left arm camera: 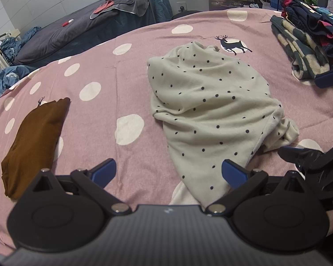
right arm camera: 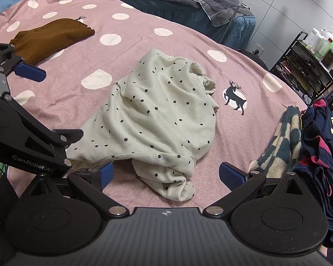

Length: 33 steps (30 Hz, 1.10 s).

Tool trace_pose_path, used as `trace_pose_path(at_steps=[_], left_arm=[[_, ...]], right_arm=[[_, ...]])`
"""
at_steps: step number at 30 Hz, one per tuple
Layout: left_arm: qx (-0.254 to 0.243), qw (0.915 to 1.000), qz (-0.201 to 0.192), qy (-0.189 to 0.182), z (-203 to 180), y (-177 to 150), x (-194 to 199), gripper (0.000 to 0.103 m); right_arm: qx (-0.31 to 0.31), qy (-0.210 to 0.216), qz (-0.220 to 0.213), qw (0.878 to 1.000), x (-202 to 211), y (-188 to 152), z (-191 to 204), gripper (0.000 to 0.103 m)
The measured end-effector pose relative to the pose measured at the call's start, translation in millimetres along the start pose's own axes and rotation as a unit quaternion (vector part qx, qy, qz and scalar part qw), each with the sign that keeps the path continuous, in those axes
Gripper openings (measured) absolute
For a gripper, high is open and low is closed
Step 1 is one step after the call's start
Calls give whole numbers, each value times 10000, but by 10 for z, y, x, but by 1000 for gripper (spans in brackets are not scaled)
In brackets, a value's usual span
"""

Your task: Fold small clothes

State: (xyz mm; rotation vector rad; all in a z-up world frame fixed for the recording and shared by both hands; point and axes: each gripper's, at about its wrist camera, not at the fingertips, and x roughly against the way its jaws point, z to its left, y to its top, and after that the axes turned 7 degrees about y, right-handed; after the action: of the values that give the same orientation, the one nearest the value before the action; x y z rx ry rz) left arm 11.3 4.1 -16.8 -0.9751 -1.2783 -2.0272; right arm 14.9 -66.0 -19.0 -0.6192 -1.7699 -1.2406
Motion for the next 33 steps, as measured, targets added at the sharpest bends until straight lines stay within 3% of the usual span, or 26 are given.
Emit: trace_pose_path(at_steps=[17,23,27,30,33], left_arm=[[14,10000,7,13,52,-27,-41,103],[-202,9991,-335,156,92,-82,8,103],[-472,9964,-662,-226,13,-125,110,103],[-633,9915,-868,-732,-153,-137,134,101],[-759,9878,-798,-1105,-395,-117,16,81]], right_arm=[[-2,-62,-59,10000,41,-62,-122,103],[-39,-180,-272,9995,143,-98,-374,103],[-308,-57,-510,9982,142,-58,-621,103],[-502,330,-609,9963,41,4,-793,103],[-835,864,-611,9909,-139,50,-961,103]])
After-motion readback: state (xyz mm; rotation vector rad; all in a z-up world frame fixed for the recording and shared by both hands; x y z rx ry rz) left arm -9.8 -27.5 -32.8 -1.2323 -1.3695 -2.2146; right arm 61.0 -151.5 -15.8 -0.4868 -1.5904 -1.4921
